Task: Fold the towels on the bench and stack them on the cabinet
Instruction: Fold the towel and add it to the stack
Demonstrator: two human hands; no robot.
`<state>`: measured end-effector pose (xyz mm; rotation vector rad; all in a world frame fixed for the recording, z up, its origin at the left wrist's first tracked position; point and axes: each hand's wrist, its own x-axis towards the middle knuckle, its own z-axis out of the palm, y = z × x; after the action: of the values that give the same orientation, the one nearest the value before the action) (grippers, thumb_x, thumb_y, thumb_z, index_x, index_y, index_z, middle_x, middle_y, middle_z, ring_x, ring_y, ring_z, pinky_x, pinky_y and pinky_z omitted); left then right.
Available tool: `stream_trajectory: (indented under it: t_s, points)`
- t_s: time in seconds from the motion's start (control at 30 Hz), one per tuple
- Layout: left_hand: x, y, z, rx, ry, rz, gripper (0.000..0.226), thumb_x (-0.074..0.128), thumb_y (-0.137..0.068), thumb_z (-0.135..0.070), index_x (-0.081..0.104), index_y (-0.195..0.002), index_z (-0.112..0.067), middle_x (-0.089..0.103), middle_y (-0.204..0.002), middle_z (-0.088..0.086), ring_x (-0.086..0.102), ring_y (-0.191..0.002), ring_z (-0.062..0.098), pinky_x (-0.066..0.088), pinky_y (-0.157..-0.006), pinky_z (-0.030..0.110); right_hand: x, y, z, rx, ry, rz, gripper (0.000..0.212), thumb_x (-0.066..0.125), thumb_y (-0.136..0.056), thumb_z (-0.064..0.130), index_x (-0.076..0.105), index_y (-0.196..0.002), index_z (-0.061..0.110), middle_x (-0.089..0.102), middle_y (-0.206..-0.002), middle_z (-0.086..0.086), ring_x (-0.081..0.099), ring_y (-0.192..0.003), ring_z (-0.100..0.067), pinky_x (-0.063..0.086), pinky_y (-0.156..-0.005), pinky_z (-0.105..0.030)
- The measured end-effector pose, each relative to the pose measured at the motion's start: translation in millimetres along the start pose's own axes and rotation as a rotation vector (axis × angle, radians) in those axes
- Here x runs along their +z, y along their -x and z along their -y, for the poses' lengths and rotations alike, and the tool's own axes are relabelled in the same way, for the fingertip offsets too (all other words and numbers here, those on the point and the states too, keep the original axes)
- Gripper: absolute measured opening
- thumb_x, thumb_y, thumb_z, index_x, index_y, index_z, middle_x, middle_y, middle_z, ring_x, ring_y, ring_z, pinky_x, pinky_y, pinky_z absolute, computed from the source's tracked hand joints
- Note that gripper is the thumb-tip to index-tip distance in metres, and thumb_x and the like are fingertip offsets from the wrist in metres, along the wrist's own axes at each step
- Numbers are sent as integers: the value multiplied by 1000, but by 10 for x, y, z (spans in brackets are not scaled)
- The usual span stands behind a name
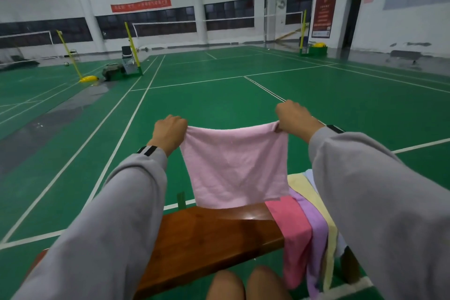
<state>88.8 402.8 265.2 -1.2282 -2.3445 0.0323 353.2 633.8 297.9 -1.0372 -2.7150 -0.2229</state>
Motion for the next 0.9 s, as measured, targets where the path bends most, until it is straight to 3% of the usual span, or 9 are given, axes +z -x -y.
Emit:
stream_trajectory:
  t_s: [0.13,0.27,0.37,0.43,0.5,0.63,0.7,0.77,0.9]
  points:
    - [95,-13,-62,-131,198,-107,17,48,-91,-2,61,-91,-12,65,-92,9,59,-91,33,47,-69,40,32,36,-49,0,-35,41,38,78,-86,23,46,-70,12,63,-85,-12,59,-62,-28,57,-72,-38]
    - [57,-65,-101,-435,671,-30,18,39,-94,-10,55,-98,-5,59,-98,13,56,-90,34,48,-80,41,51,23,-93,-3,-156,136,48,81,-83,48,57,-73,7,66,-73,-10,68,-47,-24,58,-58,-32]
    - [36,-111,-106,-578,972,-36,18,38,-97,-12,54,-102,-5,57,-107,13,52,-95,29,43,-82,38,60,18,-128,-60,-302,260,54,82,-79,56,56,-72,9,68,-62,-11,69,-46,-22,56,-57,-35]
    - [81,-135,-59,-622,1080,-83,16,44,-98,-17,56,-101,-7,58,-105,11,52,-94,27,44,-82,37,73,16,-138,-83,-389,307,45,81,-85,45,56,-77,8,69,-63,-13,71,-50,-22,52,-49,-31]
    - [125,-128,-2,-660,1118,-149,14,55,-94,-22,58,-87,-10,57,-89,6,51,-82,25,42,-73,34,91,-10,-159,-77,-451,303,28,74,-94,27,57,-85,6,72,-77,-16,74,-58,-23,51,-44,-29]
    - [165,-80,76,-793,1171,-263,27,81,-78,-29,64,-61,-17,59,-67,-1,51,-67,22,49,-70,33,87,-13,-172,-62,-406,346,7,65,-92,5,65,-97,11,74,-83,-11,74,-58,-19,54,-50,-27]
    - [164,-64,79,-810,1200,-253,27,85,-77,-28,67,-63,-14,59,-68,-3,51,-66,20,49,-72,31,92,-14,-156,-53,-347,380,17,58,-90,1,71,-92,13,75,-82,-9,75,-59,-18,59,-58,-29]
    - [203,-76,95,-706,1127,-219,29,84,-79,-29,72,-71,-4,58,-68,2,46,-65,19,44,-68,30,113,-15,-143,-30,-285,398,22,54,-87,-2,72,-87,11,75,-81,-9,75,-59,-19,63,-68,-34]
    - [233,-78,71,-549,1041,-127,30,76,-88,-28,75,-77,0,62,-67,7,46,-63,19,44,-67,32,162,7,-150,24,-139,330,9,74,-79,3,67,-82,8,70,-67,-6,72,-52,-19,64,-71,-44]
